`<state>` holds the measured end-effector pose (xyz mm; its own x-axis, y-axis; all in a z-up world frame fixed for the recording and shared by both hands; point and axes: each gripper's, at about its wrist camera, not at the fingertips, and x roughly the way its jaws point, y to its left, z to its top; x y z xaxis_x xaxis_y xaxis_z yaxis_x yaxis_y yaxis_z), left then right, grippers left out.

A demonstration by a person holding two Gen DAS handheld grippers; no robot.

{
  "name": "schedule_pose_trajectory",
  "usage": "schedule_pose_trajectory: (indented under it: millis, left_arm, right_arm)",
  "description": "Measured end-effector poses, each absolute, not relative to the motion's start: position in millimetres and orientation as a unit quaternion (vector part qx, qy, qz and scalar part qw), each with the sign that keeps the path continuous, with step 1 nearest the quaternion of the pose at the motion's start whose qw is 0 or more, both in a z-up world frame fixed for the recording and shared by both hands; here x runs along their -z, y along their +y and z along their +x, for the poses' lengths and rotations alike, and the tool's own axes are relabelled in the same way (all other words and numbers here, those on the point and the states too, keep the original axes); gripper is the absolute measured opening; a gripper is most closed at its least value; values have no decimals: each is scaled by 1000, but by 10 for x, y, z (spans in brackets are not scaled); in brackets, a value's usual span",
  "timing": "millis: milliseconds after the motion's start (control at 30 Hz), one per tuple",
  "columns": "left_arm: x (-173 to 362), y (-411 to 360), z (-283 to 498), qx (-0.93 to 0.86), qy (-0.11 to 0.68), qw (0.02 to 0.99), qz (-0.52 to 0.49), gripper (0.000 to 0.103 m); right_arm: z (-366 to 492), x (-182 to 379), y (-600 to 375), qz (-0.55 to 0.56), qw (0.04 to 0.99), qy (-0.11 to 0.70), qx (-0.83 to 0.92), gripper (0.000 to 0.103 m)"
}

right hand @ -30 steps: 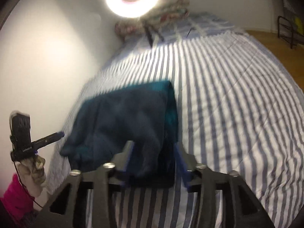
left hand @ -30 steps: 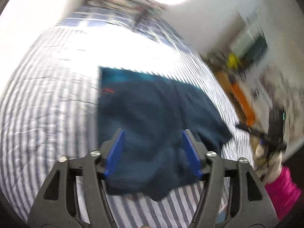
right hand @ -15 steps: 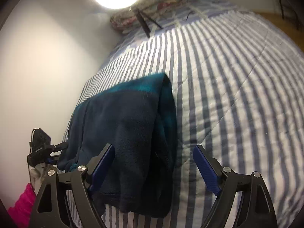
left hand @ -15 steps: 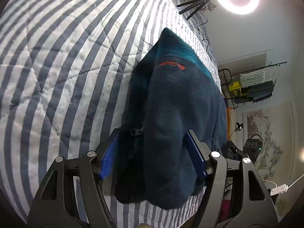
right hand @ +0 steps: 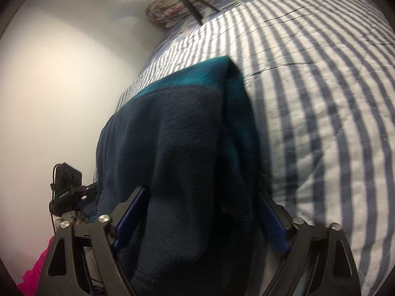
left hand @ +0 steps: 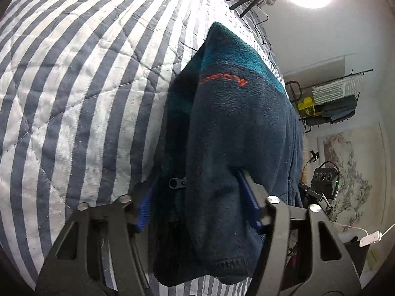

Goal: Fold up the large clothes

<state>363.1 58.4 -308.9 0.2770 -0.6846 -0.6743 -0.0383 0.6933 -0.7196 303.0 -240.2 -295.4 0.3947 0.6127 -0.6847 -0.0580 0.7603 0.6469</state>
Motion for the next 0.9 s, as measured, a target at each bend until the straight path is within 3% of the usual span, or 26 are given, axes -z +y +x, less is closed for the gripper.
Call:
schedule_pose_trajectory:
  millis: [100,167,333,367,433,567,700,900]
  left_arm:
    - [3097,514,3690,220,559,732,-322,54]
    - [3080,512,3649,215,557,737,-317,60]
    - [3112,497,3645,209,553,740,-320,63]
    - [3099,479,3640,208,552,744,-313,56]
    - [3061,437,3628,207,552,750,-300,48]
    - [2841,281,3580,198,543,782,-232,30]
    - [2635,103,3467,188,523,814,-171,26]
    - [2408,-72,3309,190,493,842,-111,24]
  right_arm:
    - [3068,2953,-2351,264,789,511,-216,69]
    - [3086,2957,-2349,264,788,511,-219,67]
    - [3000,2990,-2391,281,786,511,-206,76]
    - [2981,2980,-2376,280,787,510,-205,77]
    - [2957,2950,-2352,266,791,512,-206,70]
    - [2912,2810,-2245,238,802,509,-204,42]
    - [2837,2602,-2038,172,829,501,-180,31]
    - [2723,2320,-1848,110,857,477,-163,26]
